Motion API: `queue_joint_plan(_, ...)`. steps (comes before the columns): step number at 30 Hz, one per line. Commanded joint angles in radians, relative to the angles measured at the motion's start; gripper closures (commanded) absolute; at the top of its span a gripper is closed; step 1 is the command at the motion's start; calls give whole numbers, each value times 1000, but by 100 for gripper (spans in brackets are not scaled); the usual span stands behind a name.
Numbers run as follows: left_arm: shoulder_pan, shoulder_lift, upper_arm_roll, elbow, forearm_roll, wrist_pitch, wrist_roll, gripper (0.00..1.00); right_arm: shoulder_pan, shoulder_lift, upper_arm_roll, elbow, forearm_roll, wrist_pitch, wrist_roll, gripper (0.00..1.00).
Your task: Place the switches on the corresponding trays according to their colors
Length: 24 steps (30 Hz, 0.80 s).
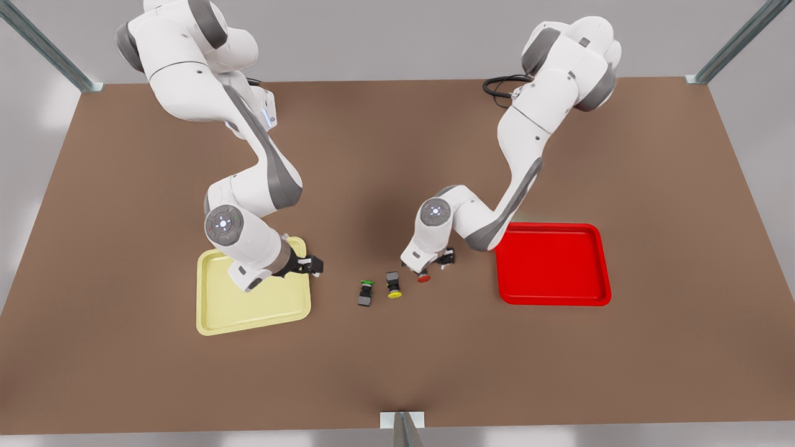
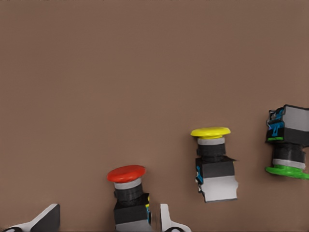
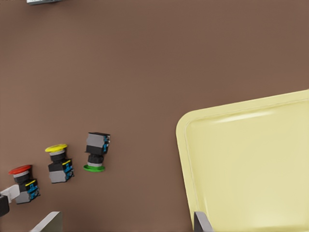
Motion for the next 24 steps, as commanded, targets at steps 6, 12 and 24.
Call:
queue_joint_plan(6,-23,77,8,66,13,3,-29,1,0,1,0,0,0,2,0,0)
queue_joint_plan(12,-29,71,11,69,7,-12,-48,6,2,5,0,1,0,3,0,0)
queue_joint_plan(24,-29,76,11,28,16,3,-154,44,3,8,0,1,-12,2,-2,0)
